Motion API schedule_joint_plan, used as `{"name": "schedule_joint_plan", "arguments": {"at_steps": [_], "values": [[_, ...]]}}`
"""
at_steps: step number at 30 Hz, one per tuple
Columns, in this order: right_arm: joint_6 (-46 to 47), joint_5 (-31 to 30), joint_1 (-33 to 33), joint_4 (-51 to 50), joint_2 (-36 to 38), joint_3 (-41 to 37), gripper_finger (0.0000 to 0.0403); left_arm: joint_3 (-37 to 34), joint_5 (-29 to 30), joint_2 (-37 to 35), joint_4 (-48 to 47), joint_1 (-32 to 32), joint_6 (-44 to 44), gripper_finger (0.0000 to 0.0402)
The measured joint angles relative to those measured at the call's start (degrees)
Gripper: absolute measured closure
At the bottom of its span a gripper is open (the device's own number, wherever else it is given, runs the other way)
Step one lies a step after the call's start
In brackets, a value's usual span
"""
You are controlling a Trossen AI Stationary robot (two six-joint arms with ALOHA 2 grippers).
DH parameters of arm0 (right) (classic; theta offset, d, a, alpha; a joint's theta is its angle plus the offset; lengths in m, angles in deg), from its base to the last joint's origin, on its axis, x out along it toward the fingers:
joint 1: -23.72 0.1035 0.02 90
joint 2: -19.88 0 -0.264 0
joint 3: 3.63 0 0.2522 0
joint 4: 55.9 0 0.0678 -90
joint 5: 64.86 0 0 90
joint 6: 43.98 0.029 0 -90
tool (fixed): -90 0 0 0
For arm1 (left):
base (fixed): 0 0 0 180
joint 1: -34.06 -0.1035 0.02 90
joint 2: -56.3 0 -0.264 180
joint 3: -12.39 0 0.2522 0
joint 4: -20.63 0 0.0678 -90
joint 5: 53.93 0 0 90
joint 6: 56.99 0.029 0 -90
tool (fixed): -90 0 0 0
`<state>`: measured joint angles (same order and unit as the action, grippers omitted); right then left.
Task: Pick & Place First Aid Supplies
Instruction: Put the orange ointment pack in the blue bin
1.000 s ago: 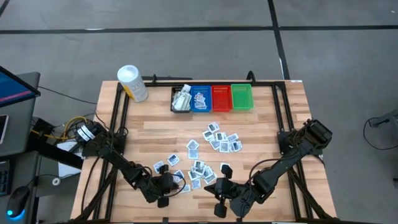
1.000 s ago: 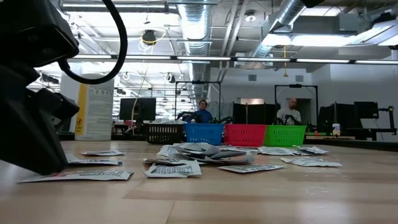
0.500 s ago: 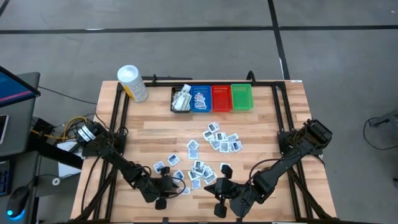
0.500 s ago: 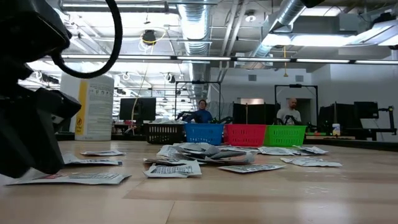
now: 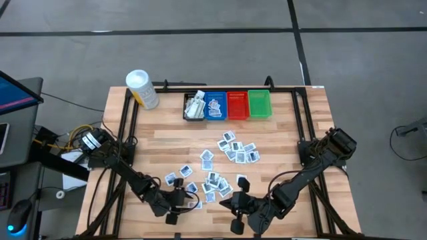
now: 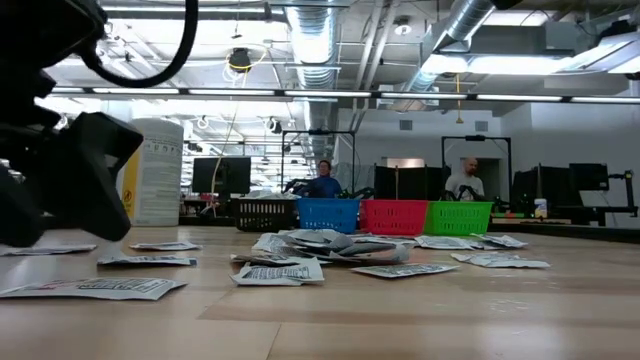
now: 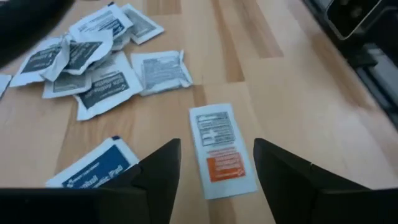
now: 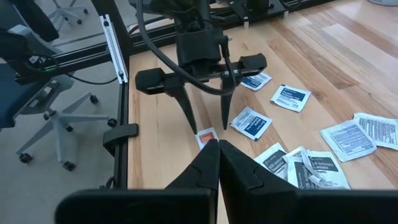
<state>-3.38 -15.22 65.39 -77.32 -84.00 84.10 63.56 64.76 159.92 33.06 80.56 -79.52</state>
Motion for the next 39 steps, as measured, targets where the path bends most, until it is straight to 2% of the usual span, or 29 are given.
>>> {"name": "schedule_joint_plan", "arguments": {"at_steps": [8, 14, 26, 31, 39], "values": [[0.0, 0.0, -0.1, -0.1, 0.0, 0.0, 0.0402, 0.1, 0.5, 0.4, 1.8, 0.0, 0.0, 0.0197], [0.0, 0.0, -0.2, -0.7, 0.0, 0.0, 0.0402, 0.1, 0.4, 4.6, 6.2, 0.0, -0.4, 0.0199], [0.0, 0.0, -0.2, -0.9, -0.3, 0.0, 0.0402, 0.4, 2.5, 9.7, 7.9, 0.2, -5.0, 0.0212], [0.0, 0.0, -0.2, -0.9, -0.3, 0.0, 0.0402, 0.4, 2.1, 9.7, 7.5, 0.1, -4.9, 0.0234], [0.0, 0.0, -0.2, -0.9, -0.3, 0.0, 0.0402, 0.3, 1.9, 9.8, 7.5, 0.0, -5.0, 0.0292]]}}
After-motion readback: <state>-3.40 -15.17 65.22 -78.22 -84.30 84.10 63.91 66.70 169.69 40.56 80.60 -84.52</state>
